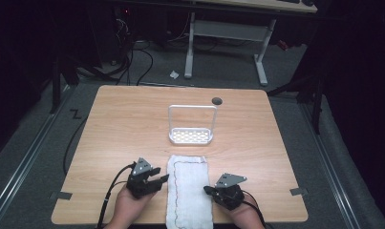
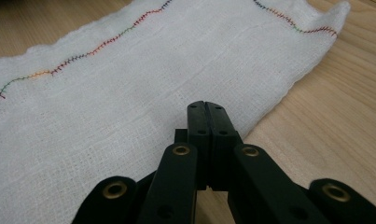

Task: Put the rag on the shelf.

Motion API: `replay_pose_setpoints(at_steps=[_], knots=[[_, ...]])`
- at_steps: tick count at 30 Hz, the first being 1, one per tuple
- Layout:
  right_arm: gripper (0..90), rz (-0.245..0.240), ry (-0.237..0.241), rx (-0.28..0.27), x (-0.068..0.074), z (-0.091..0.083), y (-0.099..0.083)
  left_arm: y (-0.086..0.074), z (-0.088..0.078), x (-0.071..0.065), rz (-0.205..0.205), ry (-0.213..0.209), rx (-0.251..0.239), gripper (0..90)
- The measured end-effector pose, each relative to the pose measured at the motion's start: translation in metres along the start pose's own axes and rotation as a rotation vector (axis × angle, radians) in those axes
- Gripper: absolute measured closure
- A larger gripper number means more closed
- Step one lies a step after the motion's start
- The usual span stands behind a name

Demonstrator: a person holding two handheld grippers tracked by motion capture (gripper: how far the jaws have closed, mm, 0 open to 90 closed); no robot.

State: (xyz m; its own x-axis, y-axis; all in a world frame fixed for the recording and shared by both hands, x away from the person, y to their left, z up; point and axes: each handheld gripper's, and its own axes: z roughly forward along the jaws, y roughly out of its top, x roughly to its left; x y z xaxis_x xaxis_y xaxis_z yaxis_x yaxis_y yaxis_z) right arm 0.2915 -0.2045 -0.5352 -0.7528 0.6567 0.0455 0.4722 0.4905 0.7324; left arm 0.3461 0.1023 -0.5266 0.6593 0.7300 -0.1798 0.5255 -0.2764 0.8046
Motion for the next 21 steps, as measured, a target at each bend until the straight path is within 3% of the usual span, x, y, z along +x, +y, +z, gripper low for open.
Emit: replay_pose_setpoints(at_steps=[4,6,7,8,11,15,17,18,21], knots=[[89.4,0.022,0.019,-0.003,-0.003,0.0,-0.001,0.012,0.019,0.007,-0.021,0.002,0.018,50.3],[88.2,0.026,0.029,-0.003,-0.004,0.0,-0.001,0.017,0.03,0.006,0.004,0.019,0.028,49.6],[84.7,0.035,0.04,-0.005,-0.004,0.0,-0.001,0.021,0.04,0.006,0.028,0.05,0.05,49.7],[83.3,0.026,0.04,-0.003,-0.004,-0.001,-0.001,0.022,0.044,0.007,0.028,0.054,0.063,50.1],[81.9,0.007,0.029,0.0,0.0,-0.001,0.0,0.023,0.049,0.007,0.013,0.064,0.073,49.8],[80.4,0.007,0.029,0.003,0.0,-0.001,0.0,0.025,0.053,0.005,0.031,0.081,0.064,50.5],[77.1,0.01,0.037,0.004,0.0,-0.001,0.0,0.025,0.054,0.005,0.029,0.082,0.06,53.9],[69.7,0.0,0.048,0.008,0.001,0.0,0.001,0.025,0.055,0.003,0.032,0.07,0.061,58.0],[65.0,0.002,0.051,0.014,0.003,-0.001,0.003,0.024,0.056,0.001,0.032,0.073,0.056,60.3]])
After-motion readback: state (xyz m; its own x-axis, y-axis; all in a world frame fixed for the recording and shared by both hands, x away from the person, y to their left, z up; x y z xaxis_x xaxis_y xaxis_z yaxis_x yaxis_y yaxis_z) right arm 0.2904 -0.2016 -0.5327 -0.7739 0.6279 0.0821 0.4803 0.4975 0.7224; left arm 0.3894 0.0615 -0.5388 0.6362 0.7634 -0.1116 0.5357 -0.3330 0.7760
